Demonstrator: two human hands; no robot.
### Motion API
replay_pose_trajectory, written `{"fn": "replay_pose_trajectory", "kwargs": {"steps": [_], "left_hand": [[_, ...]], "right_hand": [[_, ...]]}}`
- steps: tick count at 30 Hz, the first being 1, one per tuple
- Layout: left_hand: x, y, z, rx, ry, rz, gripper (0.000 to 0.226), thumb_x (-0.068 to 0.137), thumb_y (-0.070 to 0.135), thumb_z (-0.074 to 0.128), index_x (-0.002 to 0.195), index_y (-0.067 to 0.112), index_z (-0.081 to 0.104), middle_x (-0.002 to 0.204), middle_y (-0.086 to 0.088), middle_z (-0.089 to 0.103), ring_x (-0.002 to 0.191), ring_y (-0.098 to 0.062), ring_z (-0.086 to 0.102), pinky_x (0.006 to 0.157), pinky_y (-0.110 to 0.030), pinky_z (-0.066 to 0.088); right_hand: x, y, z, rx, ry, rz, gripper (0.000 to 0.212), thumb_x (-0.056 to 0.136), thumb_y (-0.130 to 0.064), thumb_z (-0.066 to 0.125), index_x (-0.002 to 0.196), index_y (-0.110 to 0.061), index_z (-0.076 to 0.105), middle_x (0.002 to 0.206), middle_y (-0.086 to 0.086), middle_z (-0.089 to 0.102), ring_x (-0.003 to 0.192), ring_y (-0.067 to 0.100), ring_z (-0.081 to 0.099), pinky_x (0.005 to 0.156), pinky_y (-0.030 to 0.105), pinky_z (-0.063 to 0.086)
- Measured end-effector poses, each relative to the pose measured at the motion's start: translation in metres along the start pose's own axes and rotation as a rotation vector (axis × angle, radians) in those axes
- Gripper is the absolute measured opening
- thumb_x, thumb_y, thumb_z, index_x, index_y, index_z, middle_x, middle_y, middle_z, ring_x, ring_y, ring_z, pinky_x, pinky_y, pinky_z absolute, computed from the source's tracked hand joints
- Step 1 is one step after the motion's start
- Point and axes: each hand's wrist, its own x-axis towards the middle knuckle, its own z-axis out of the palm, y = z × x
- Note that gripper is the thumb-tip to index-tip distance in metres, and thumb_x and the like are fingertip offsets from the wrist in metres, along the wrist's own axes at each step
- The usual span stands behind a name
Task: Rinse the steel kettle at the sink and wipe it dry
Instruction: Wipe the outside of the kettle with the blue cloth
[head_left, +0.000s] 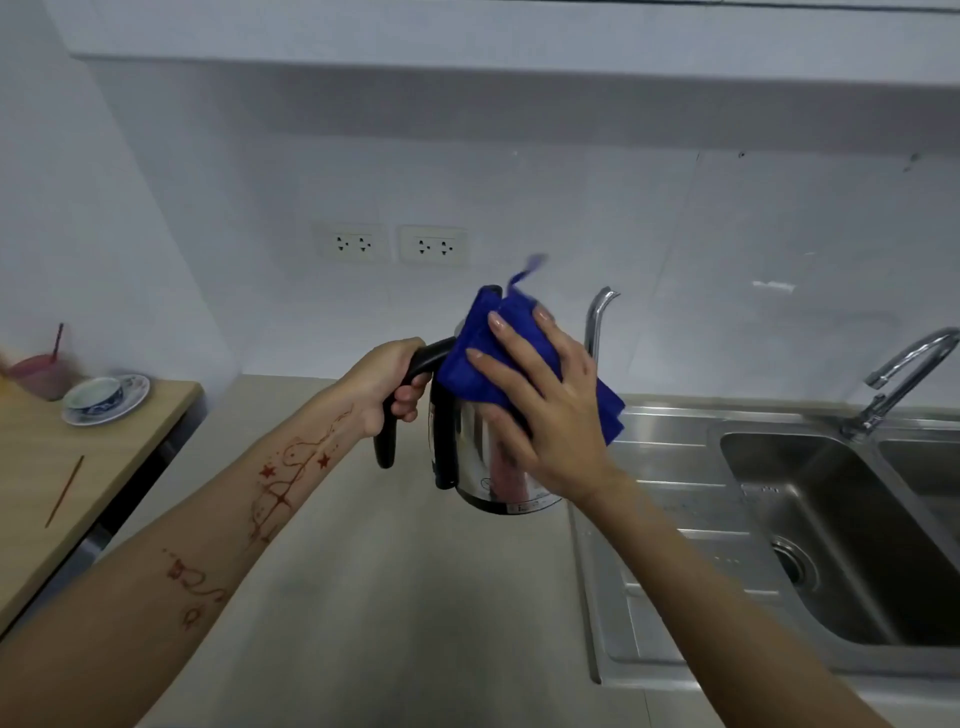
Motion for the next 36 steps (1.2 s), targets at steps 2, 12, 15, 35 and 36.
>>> {"fn": "replay_pose_trajectory", "kwargs": {"steps": [2,12,15,35,36], "left_hand": [[0.001,0.001,-0.002,0.012,-0.004,0.012,0.047,0.092,0.021,0.035,0.046,0.016,0.038,0.037,0.002,0.029,0.032,-0.012,0.022,0.041,-0.025,0.027],[0.004,0.004,-0.011,-0.013,0.018,0.046,0.048,0.092,0.019,0.033,0.045,0.016,0.039,0.038,0.002,0.029,0.033,-0.013,0.022,0.045,-0.028,0.029],[0.006,0.005,-0.004,0.015,0.0,0.042,0.051,0.094,0.02,0.033,0.043,0.017,0.04,0.038,0.002,0.029,0.034,-0.014,0.022,0.044,-0.027,0.03],[0.007,0.004,-0.023,-0.047,-0.029,0.003,0.052,0.092,0.02,0.033,0.04,0.018,0.038,0.035,0.004,0.027,0.03,-0.012,0.021,0.038,-0.023,0.03],[0.007,0.004,-0.024,-0.053,-0.023,-0.001,0.052,0.092,0.02,0.033,0.04,0.018,0.038,0.035,0.004,0.027,0.03,-0.012,0.021,0.039,-0.023,0.029]], "right_hand": [[-0.014,-0.006,0.009,0.023,0.013,0.04,0.044,0.095,-0.037,0.055,0.137,-0.025,0.054,0.154,0.007,0.039,0.146,0.041,0.021,0.108,0.059,0.029],[-0.096,0.001,0.01,0.011,0.055,0.212,0.073,0.082,-0.001,0.064,0.14,-0.037,0.036,0.162,-0.011,0.013,0.133,0.037,0.032,0.102,0.056,0.041],[-0.006,-0.006,-0.002,0.133,0.193,0.34,0.047,0.094,-0.023,0.053,0.14,-0.028,0.044,0.157,0.003,0.027,0.134,0.036,0.035,0.111,0.044,0.031],[0.027,-0.011,0.003,0.184,-0.042,0.397,0.058,0.094,-0.05,0.039,0.149,-0.033,0.034,0.158,-0.006,0.028,0.134,0.018,0.038,0.108,0.04,0.03],[0.025,-0.009,0.006,0.173,-0.081,0.385,0.06,0.093,-0.052,0.039,0.15,-0.035,0.029,0.16,-0.007,0.023,0.135,0.018,0.036,0.109,0.042,0.031]]}}
